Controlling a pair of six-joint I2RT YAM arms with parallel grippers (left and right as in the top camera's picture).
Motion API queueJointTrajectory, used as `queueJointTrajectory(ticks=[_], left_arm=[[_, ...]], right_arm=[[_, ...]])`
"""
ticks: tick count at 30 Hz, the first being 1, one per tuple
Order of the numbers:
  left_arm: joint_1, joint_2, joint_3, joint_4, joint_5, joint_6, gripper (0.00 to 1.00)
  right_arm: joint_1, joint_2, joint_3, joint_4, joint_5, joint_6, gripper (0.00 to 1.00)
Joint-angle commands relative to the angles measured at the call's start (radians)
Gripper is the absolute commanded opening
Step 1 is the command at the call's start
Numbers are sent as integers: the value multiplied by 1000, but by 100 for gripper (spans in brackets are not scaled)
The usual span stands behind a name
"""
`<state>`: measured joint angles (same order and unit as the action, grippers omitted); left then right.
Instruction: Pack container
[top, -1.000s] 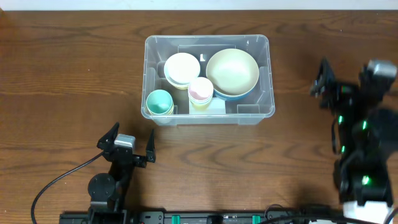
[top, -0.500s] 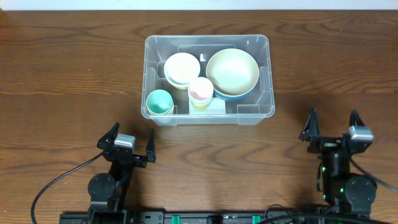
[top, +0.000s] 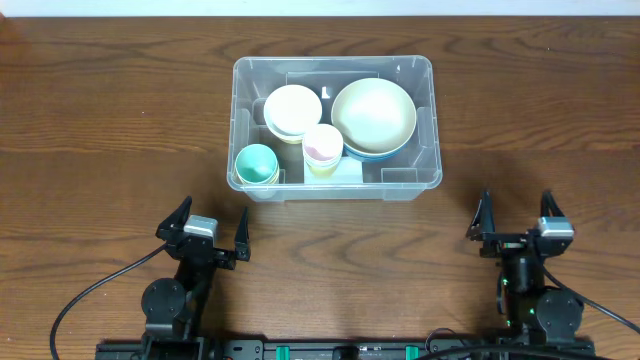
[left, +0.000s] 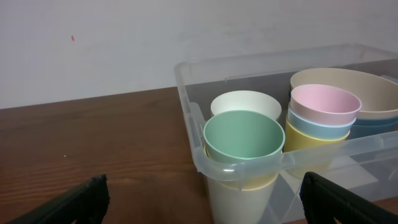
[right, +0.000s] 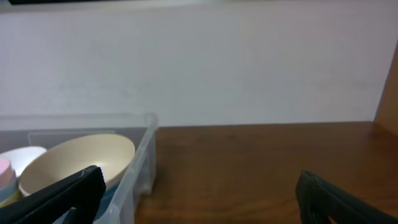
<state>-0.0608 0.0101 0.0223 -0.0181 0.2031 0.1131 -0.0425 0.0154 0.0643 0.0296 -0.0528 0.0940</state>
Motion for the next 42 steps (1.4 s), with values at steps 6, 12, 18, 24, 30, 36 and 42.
queueJointTrajectory(ticks=[6, 12, 18, 24, 30, 36, 42], left_arm=[[-2, -6, -18, -33, 14, 18, 98], [-2, -6, -18, -34, 14, 18, 98], [-2, -6, -18, -33, 14, 18, 98], [-2, -6, -18, -34, 14, 18, 98], [-2, -6, -18, -34, 14, 18, 98], [-2, -6, -18, -34, 14, 18, 98], [-2, -6, -18, -34, 14, 18, 98]], right_arm=[[-7, -10, -36, -48, -16, -48, 99], [-7, -10, -59, -97, -16, -52, 99], [-7, -10, -59, -97, -16, -67, 99], [-6, -10, -59, -98, -20, -137, 99], [-7, -10, -59, -98, -23, -153, 99], [-7, -10, -59, -97, -23, -154, 99], [-7, -10, -59, -97, -23, -155, 99]])
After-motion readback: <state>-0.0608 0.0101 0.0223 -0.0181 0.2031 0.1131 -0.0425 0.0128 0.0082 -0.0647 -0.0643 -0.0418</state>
